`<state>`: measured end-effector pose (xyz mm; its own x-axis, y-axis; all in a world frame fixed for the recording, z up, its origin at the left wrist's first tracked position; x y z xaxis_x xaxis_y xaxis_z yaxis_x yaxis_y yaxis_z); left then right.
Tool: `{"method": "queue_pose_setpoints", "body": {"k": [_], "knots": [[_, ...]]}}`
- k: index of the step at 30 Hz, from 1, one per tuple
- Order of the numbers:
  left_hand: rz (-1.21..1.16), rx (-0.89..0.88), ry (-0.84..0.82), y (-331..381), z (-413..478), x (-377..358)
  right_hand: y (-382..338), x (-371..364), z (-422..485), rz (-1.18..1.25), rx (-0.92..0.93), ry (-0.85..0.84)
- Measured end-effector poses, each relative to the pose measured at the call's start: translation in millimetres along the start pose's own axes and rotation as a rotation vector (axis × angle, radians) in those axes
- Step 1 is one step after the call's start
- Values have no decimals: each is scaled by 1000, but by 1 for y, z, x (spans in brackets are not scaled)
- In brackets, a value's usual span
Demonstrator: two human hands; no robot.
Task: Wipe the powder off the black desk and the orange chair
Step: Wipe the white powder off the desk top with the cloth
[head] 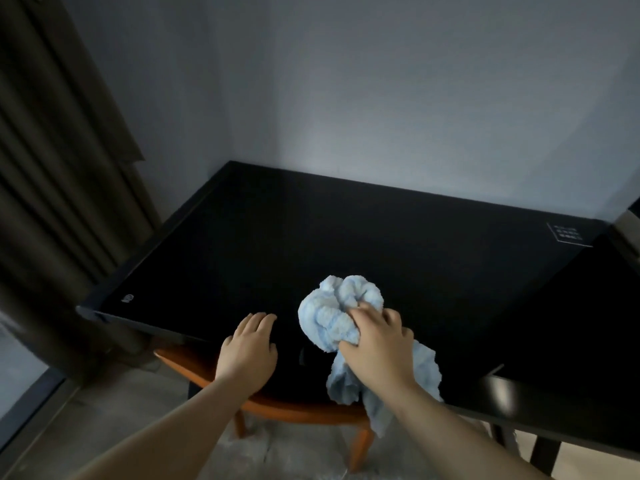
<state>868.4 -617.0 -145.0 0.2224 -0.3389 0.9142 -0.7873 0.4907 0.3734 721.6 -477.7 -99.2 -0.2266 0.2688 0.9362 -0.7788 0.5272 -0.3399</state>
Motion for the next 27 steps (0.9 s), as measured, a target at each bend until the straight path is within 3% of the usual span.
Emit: {"method": "queue_pose_setpoints", "body": {"k": [5, 9, 11, 16, 19, 23, 25, 27], "knots": [[-220, 128, 113, -48, 37, 35, -80, -58, 37, 9, -66, 20], [-303, 195, 71, -83, 58, 42, -120, -121, 46, -101, 25, -315], [-250, 164, -4, -91, 70, 40, -107, -121, 50, -172, 36, -285], [-63, 39, -99, -90, 80, 29, -6, -66, 48, -248, -397, -138], [-94, -9, -34, -89, 84, 34, 17, -35, 41, -140, -612, -24], [-428, 158, 210, -111, 75, 60, -79, -47, 75, -45, -333, 90], [-589, 308, 323, -131, 68, 71, -143, -86, 86, -25, -109, -94], [-647, 388, 315, -144, 63, 70, -183, -125, 76, -35, 78, -359]]}}
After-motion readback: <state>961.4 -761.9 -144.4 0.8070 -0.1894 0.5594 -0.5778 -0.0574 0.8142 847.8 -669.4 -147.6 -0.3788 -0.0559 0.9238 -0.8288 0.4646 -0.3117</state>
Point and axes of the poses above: each hand's wrist, its own z-axis towards the middle knuckle, its own x-axis out of the back of the hand, y = z × x, the point moved 7 cm from there along z, towards the middle knuckle, and after that the axes turned 4 degrees about x, right-handed, at the moved point
